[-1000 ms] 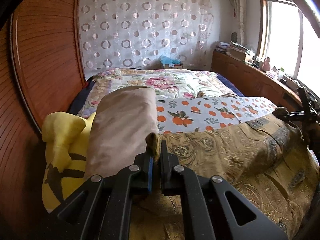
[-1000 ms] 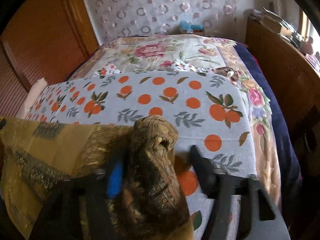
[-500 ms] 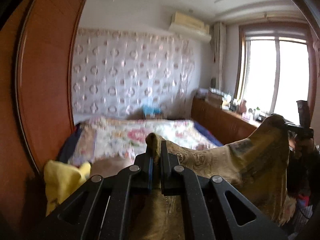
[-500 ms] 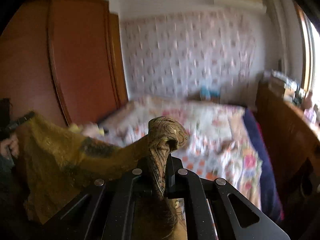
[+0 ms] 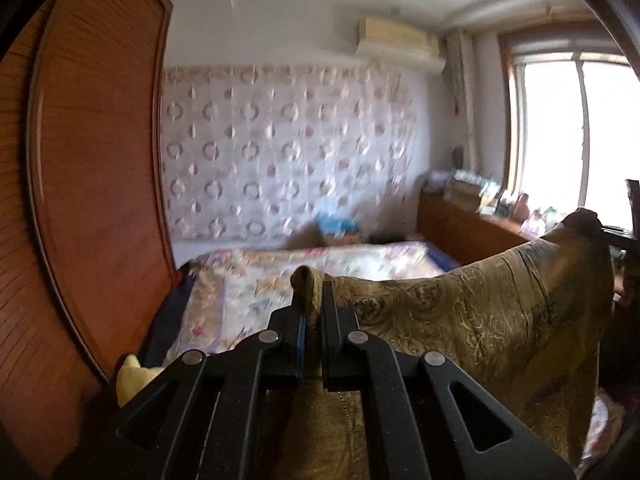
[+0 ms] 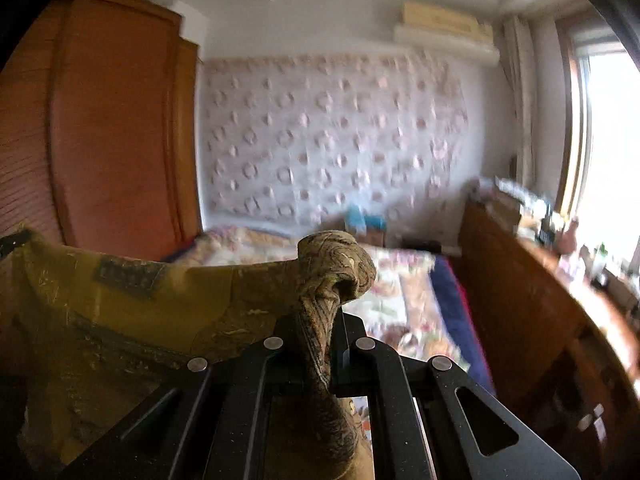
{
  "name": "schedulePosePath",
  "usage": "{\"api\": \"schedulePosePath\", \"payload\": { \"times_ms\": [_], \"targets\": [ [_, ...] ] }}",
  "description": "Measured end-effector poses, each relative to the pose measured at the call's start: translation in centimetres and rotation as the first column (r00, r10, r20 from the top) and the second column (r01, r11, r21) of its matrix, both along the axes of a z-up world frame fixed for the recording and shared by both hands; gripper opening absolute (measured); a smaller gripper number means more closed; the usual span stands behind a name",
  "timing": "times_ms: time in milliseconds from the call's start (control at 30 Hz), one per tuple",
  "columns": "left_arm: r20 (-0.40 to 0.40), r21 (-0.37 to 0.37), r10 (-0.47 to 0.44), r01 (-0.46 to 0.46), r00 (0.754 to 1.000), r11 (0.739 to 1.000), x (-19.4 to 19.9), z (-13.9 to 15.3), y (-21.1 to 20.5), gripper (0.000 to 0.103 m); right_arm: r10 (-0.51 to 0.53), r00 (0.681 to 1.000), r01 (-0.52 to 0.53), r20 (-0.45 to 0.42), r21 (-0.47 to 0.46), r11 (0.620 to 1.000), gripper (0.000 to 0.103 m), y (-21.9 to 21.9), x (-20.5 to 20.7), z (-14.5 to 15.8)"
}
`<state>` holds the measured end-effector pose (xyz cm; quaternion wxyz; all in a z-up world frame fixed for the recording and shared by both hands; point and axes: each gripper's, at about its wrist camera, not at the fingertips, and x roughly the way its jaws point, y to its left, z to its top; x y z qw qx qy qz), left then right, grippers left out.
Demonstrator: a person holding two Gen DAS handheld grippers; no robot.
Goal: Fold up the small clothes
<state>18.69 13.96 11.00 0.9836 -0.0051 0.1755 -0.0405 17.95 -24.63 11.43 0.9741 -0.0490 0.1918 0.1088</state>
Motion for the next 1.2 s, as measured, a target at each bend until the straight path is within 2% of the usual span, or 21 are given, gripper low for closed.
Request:
{"api": "schedulePosePath", "payload": {
  "times_ms": [67, 100, 133, 167, 200, 333, 367, 500, 667, 767, 867, 1100, 1167, 1200],
  "targets": [
    [-0.054, 0.031, 0.016, -0.014, 0.998, 0.999, 2.7, -2.2, -0.1, 0.010, -0.005, 0.999, 0.004, -0.053, -0.009, 1.000, 0.006, 1.1, 2.2, -2.2],
    [-0.086, 0.044, 0.028, -0.024, 0.996, 0.999, 3.6, -3.0, -0.3, 0.012, -0.027, 0.994, 0.024, -0.103, -0.029, 0.999, 0.017, 1.7, 3.6, -3.7],
    [-0.130, 0.047, 0.027, -0.021, 0.991, 0.999, 4.7, -4.2, -0.2, 0.021, -0.055, 0.987, 0.049, -0.154, -0.048, 0.998, 0.031, 2.2, 4.7, -4.8],
    [-0.156, 0.033, 0.016, -0.011, 0.988, 0.999, 5.2, -5.2, 0.0, 0.033, -0.067, 0.979, 0.058, -0.192, -0.051, 0.997, 0.038, 2.5, 5.4, -5.2],
    [-0.168, 0.022, 0.010, -0.006, 0.986, 1.000, 5.3, -5.9, 0.0, 0.040, -0.081, 0.973, 0.069, -0.216, -0.061, 0.996, 0.048, 2.5, 6.0, -6.4],
    [-0.207, 0.017, -0.013, 0.017, 0.978, 1.000, 3.8, -8.6, -0.4, 0.068, -0.099, 0.959, 0.077, -0.265, -0.093, 0.993, 0.055, 2.2, 6.3, -9.1],
    [-0.218, 0.017, -0.024, 0.028, 0.976, 0.999, 3.3, -9.4, -0.5, 0.071, -0.096, 0.957, 0.072, -0.275, -0.096, 0.993, 0.055, 2.6, 6.3, -9.0],
    [-0.256, 0.033, -0.024, 0.033, 0.966, 0.999, 1.1, -11.9, -0.9, 0.074, -0.056, 0.948, 0.030, -0.313, -0.087, 0.996, 0.055, 2.9, 6.3, -9.2],
    [-0.307, 0.026, 0.003, 0.005, 0.952, 1.000, -0.9, -15.4, -0.5, 0.074, -0.038, 0.918, 0.015, -0.394, -0.062, 0.998, 0.055, 0.1, 6.9, -12.1],
    [-0.336, 0.015, 0.011, -0.006, 0.942, 1.000, -1.6, -17.1, -0.1, 0.074, -0.073, 0.909, 0.042, -0.411, -0.083, 0.996, 0.055, -0.5, 7.8, -13.1],
    [-0.373, 0.027, 0.029, -0.020, 0.927, 0.999, -1.9, -18.8, 0.4, 0.074, -0.093, 0.898, 0.078, -0.430, -0.051, 0.996, 0.055, -1.7, 8.9, -13.2],
    [-0.378, 0.019, 0.039, -0.034, 0.925, 0.999, -2.2, -19.7, 1.0, 0.073, -0.108, 0.887, 0.102, -0.449, -0.039, 0.994, 0.055, -2.6, 9.9, -13.2],
    [-0.373, 0.012, 0.019, -0.016, 0.928, 1.000, -2.4, -19.6, 0.8, 0.062, -0.111, 0.892, 0.110, -0.439, -0.028, 0.994, 0.055, -2.7, 10.2, -13.5],
    [-0.372, 0.009, 0.011, -0.009, 0.928, 1.000, -2.3, -19.6, 1.0, 0.061, -0.113, 0.894, 0.113, -0.433, -0.026, 0.993, 0.055, -2.7, 10.2, -13.3]
  ]
}}
